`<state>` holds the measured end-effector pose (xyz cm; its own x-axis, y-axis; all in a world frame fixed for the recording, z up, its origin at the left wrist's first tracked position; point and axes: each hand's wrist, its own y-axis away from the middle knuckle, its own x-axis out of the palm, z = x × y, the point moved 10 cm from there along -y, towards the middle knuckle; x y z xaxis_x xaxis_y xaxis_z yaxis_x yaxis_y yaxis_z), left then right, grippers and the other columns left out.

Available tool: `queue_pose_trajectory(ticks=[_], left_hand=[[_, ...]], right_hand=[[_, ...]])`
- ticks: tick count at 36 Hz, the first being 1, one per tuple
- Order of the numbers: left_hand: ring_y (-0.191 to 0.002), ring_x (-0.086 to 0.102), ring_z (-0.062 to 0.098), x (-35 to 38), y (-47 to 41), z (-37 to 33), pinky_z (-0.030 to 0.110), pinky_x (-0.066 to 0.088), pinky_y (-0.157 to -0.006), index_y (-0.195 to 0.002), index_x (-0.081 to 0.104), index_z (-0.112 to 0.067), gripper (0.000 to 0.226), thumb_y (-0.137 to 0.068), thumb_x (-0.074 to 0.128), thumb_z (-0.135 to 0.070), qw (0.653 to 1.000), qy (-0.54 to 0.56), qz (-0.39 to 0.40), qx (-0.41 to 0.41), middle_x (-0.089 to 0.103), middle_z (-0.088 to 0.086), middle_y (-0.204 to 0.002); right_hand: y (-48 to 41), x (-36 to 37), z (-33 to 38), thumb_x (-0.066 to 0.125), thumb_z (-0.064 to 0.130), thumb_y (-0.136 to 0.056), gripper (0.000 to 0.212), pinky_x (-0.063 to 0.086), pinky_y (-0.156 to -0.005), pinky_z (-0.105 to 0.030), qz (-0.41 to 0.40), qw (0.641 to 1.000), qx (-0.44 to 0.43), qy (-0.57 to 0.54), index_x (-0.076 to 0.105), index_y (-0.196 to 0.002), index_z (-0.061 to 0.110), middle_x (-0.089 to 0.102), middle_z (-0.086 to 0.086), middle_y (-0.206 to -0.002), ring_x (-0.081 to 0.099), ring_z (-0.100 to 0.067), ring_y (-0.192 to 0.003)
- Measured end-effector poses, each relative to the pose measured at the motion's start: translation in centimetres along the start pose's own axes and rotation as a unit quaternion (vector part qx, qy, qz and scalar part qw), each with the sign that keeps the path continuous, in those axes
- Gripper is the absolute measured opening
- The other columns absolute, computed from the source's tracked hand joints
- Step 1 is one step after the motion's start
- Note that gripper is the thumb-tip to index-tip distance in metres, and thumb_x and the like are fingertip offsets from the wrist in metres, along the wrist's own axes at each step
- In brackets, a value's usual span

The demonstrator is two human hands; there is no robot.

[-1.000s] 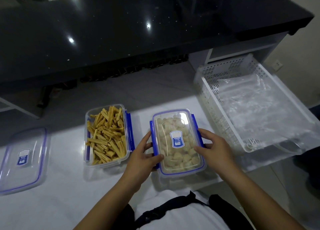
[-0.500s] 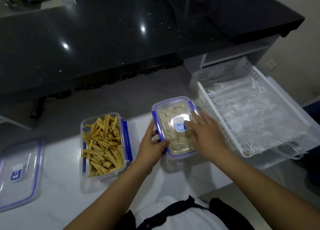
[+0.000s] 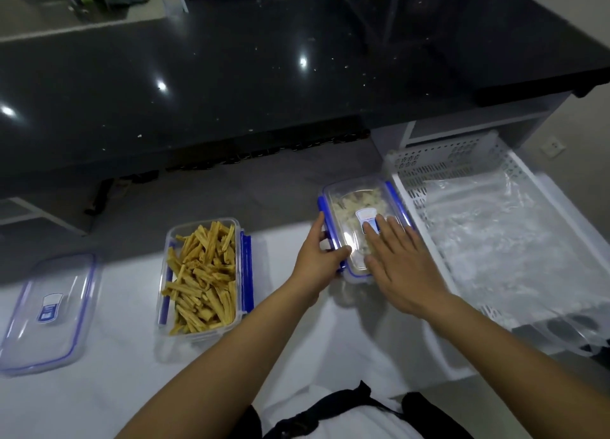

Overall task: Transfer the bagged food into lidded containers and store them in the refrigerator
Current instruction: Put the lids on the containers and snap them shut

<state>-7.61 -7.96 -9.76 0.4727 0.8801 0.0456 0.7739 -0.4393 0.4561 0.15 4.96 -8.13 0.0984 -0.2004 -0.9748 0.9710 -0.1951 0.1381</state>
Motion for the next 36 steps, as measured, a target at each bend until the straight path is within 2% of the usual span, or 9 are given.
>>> queue_pose_trajectory(ticks=[3,7,10,13,16,21,27,31,36], left_hand=[[-0.109,0.063,0.020,-0.3,0.4,0.0,0.032,0.062,-0.069,-0.152,0.032,-0.044,0.082,-0.089,0.073,-0.010,1.000,-0.022,-0.011,-0.017,0.051,-0.007,-0.134],[-0.131,0.051,0.024,-3.2,2.2,-1.6,0.044,0.054,-0.099,-0.148,0.040,-0.043,0.073,-0.088,0.075,-0.019,0.993,-0.103,-0.054,0.013,0.042,-0.007,-0.152],[-0.118,0.061,0.014,-6.7,5.4,-3.8,0.037,0.056,-0.094,-0.135,0.053,-0.048,0.055,-0.091,0.071,-0.019,0.992,-0.081,-0.051,0.078,0.056,-0.011,-0.139],[-0.106,0.068,0.003,-12.4,9.7,-5.3,0.024,0.058,-0.082,-0.114,0.070,-0.047,0.037,-0.094,0.067,-0.017,0.984,-0.078,-0.105,0.125,0.071,-0.016,-0.118],[-0.097,0.072,0.008,-19.6,13.8,-5.1,0.015,0.055,-0.070,-0.101,0.076,-0.041,0.032,-0.092,0.068,-0.012,0.960,-0.036,-0.241,0.139,0.076,-0.009,-0.105],[-0.124,0.053,0.016,-27.2,17.7,-0.8,0.032,0.040,-0.095,-0.122,0.064,-0.041,0.032,-0.093,0.069,-0.030,0.929,-0.067,-0.362,0.041,0.059,-0.008,-0.132],[-0.129,0.051,0.018,-28.4,18.6,3.5,0.042,0.039,-0.111,-0.131,0.056,-0.043,0.035,-0.097,0.061,-0.038,0.946,-0.032,-0.320,-0.030,0.055,-0.005,-0.140],[-0.128,0.052,0.018,-29.1,17.3,3.7,0.037,0.040,-0.106,-0.128,0.060,-0.043,0.030,-0.098,0.059,-0.041,0.958,-0.015,-0.285,-0.039,0.058,-0.009,-0.137],[-0.122,0.057,0.019,-30.9,13.7,2.5,0.036,0.045,-0.098,-0.134,0.061,-0.030,0.040,-0.097,0.056,-0.045,0.968,-0.013,-0.242,-0.068,0.061,-0.007,-0.132]], right_hand=[[0.1,-0.3,0.1,0.000,0.054,-0.095,0.071,0.000,-0.123,-0.040,-0.004,1.000,0.004,-0.004,0.009,-0.159,0.026,0.008,-0.003,-0.167,0.003,-0.021,-0.154],[-0.1,-1.1,0.4,0.027,0.048,-0.099,0.063,0.003,-0.122,-0.040,0.003,0.999,0.018,-0.036,0.019,-0.158,0.028,0.011,-0.003,-0.167,0.005,-0.022,-0.154],[0.0,-3.6,2.0,0.057,0.037,-0.092,0.059,0.013,-0.121,-0.044,-0.036,0.990,0.043,-0.127,0.043,-0.148,0.027,0.030,-0.002,-0.162,0.017,-0.029,-0.150],[0.8,-5.5,6.4,0.070,0.026,-0.086,0.056,0.024,-0.117,-0.041,-0.069,0.962,-0.018,-0.264,0.054,-0.140,0.022,0.045,-0.002,-0.153,0.033,-0.025,-0.144],[1.3,-3.5,11.1,0.068,0.027,-0.090,0.050,0.039,-0.109,-0.031,0.037,0.910,-0.047,-0.409,0.054,-0.139,0.029,0.049,0.012,-0.145,0.045,-0.008,-0.132],[0.2,0.6,16.6,0.064,0.028,-0.094,0.041,0.050,-0.082,-0.023,0.180,0.824,0.023,-0.537,0.055,-0.134,0.034,0.055,0.011,-0.132,0.060,0.000,-0.099],[-1.6,2.7,20.4,0.062,0.026,-0.096,0.027,0.057,-0.059,-0.026,0.238,0.727,0.127,-0.631,0.060,-0.123,0.019,0.069,-0.005,-0.111,0.066,-0.013,-0.088],[-2.6,2.8,21.1,0.059,0.036,-0.096,0.027,0.057,-0.054,-0.030,0.223,0.719,0.179,-0.634,0.066,-0.111,0.015,0.070,-0.006,-0.102,0.068,-0.020,-0.084],[-3.1,3.0,21.8,0.054,0.053,-0.095,0.040,0.055,-0.064,-0.034,0.216,0.736,0.207,-0.608,0.068,-0.109,0.018,0.070,-0.005,-0.104,0.068,-0.024,-0.091]])
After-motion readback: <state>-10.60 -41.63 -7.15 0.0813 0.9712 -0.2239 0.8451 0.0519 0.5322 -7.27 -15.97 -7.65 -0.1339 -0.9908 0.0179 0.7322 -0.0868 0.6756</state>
